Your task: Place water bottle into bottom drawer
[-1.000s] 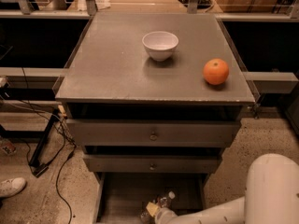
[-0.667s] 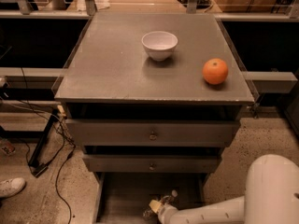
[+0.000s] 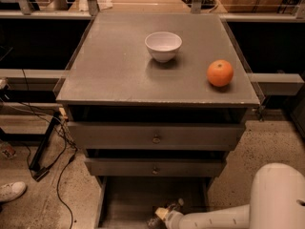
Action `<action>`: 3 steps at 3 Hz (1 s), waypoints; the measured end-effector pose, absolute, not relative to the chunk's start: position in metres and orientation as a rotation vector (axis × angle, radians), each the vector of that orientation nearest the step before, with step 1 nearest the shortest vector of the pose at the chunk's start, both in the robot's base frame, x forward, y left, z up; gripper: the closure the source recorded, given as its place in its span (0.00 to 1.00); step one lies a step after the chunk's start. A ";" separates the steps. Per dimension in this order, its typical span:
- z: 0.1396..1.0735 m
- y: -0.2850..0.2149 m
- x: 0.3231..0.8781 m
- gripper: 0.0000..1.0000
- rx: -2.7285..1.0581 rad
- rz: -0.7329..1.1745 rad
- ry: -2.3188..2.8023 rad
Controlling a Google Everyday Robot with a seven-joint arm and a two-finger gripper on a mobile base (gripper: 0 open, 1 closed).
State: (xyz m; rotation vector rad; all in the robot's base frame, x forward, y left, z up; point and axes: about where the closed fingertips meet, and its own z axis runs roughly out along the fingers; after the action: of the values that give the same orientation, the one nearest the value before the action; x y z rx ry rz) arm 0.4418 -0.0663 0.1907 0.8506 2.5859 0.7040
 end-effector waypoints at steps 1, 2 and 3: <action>0.174 -0.070 0.435 1.00 0.888 0.712 2.622; 0.165 -0.069 0.434 1.00 0.904 0.713 2.643; 0.166 -0.069 0.438 1.00 0.905 0.713 2.643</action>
Offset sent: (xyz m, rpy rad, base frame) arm -0.0198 -0.0011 -0.0508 0.0325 0.1303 -0.0069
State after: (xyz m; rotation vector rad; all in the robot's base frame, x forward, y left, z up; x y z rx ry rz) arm 0.4378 -0.0689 0.1658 0.9049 2.6433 0.7128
